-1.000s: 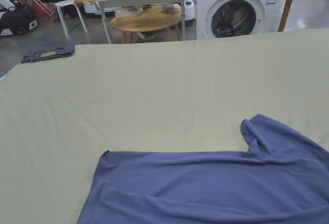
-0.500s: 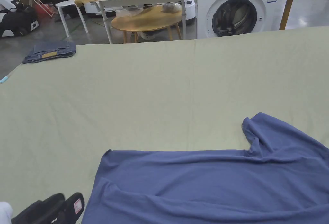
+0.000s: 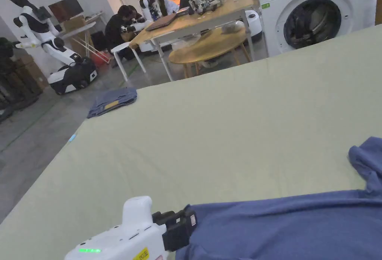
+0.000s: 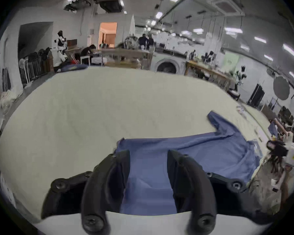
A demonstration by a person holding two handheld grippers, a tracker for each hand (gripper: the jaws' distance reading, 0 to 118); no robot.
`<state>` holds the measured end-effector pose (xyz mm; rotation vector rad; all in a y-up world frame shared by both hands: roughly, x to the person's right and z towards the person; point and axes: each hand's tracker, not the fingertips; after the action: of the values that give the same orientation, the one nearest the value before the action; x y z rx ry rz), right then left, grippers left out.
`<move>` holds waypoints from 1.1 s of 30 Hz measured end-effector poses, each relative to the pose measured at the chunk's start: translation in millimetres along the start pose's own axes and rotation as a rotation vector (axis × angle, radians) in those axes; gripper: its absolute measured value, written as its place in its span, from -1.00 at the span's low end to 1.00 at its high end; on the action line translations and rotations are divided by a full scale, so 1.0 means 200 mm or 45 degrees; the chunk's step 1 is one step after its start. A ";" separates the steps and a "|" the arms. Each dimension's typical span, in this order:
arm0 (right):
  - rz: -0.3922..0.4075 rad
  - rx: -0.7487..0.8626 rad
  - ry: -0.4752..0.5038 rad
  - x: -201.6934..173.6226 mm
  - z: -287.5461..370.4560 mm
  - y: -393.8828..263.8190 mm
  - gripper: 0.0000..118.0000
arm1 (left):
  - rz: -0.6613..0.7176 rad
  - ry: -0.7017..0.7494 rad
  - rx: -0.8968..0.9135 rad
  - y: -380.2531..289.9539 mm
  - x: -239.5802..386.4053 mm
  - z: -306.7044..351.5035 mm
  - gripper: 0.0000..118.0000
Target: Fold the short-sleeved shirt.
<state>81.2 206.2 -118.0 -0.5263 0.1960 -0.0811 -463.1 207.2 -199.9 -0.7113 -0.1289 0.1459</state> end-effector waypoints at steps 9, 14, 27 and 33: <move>-0.060 -0.123 -0.077 0.14 0.03 -0.11 -1.00 | 0.228 0.096 -0.360 0.10 -0.24 -0.79 -1.00; -0.063 -0.136 -0.112 0.25 -0.03 -0.02 -1.00 | 0.189 0.072 -0.324 0.07 -0.21 -0.74 -1.00; -0.211 -0.799 -0.236 0.67 -1.27 0.35 -0.47 | 0.037 0.143 -0.453 0.13 -0.11 -0.76 -1.00; -0.107 -0.625 -0.235 0.59 -1.13 0.34 -0.97 | 0.150 0.106 -0.393 0.12 -0.13 -0.71 -1.00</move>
<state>152.7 138.9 -362.7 -1.0271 0.0097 -0.0651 -466.5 130.0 -323.6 -1.0319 -0.0291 0.2114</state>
